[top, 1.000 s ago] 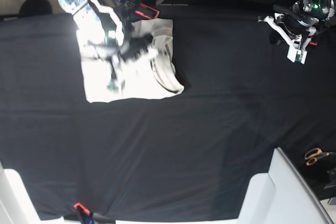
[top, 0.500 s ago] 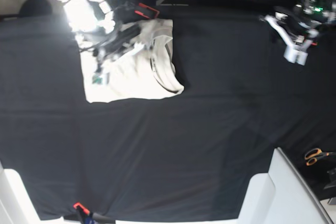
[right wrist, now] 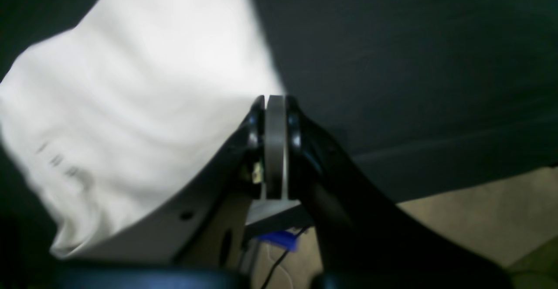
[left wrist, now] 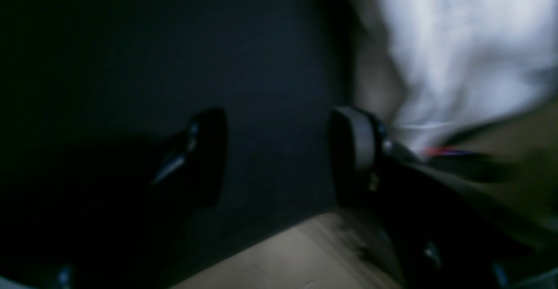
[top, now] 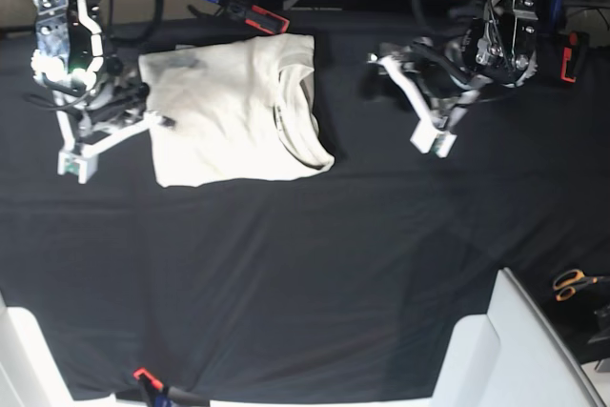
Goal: Fold the T-shirt properly
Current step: 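Move left gripper to the folded bundle's edge and grasp it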
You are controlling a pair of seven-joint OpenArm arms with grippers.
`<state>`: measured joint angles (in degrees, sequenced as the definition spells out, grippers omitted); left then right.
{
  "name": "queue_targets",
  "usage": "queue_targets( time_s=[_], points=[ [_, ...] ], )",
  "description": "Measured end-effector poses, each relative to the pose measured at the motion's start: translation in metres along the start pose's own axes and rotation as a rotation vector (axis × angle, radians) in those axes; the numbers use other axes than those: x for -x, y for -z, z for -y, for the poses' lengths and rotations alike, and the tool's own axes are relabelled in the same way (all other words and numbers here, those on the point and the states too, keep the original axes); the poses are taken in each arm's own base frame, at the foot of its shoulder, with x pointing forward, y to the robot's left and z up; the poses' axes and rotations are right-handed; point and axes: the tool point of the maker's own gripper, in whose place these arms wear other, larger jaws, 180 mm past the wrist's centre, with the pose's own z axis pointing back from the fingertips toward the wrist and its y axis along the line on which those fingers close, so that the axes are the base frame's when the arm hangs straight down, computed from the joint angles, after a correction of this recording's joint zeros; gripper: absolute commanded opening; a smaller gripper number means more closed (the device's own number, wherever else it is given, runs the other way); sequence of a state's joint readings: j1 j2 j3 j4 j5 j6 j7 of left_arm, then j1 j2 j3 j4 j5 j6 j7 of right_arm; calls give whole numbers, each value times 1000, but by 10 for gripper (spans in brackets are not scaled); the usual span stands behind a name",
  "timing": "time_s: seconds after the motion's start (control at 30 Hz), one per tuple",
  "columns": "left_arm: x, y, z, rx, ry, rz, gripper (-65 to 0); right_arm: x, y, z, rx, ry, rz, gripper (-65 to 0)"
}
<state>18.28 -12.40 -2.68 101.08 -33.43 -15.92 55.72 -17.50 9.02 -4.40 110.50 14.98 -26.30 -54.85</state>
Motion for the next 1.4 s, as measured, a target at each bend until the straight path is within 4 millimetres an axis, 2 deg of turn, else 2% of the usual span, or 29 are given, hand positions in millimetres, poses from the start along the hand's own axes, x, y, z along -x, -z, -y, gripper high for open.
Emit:
queue_targets(
  time_s=[0.1,0.17,0.27,0.37,0.5,0.63,0.8,0.93,1.13,1.17,1.23,1.37,1.4],
  points=[
    [-15,16,25,154,-64,15,-265,5,0,4,9,-1,-11,-642],
    [-22,28,31,232,-139,19,-265,10,0,2,-2,-3,-24,-642],
    [-12,44,26,257,-215,-41,-265,12,0,2,0,-11,-29,-642],
    [-7,52,24,257,-229,-70,-263,15,0,3,2,-13,-35,-642],
    [-14,67,42,295,-215,-57,-267,16,0,3,3,-13,-37,-642],
    [8,89,55,321,-257,-121,-267,16,0,3,3,-13,-38,-642],
    [5,104,58,346,-341,-89,-267,16,0,4,4,-12,-37,-642],
    [5,107,62,357,-351,-71,-268,15,0,4,5,-11,-36,-642],
    [5,115,85,381,-288,-101,-273,14,0,4,5,-10,-31,-642],
    [4,116,87,384,-289,-98,-288,13,0,4,5,-10,-30,-642],
    [4,117,87,376,-289,-84,-364,13,0,4,5,-11,-29,-642],
    [16,123,78,340,-294,-101,-625,11,0,9,12,-26,-28,-642],
    [19,125,79,336,-285,-117,-650,8,0,13,23,-35,-18,-642]
  ],
)
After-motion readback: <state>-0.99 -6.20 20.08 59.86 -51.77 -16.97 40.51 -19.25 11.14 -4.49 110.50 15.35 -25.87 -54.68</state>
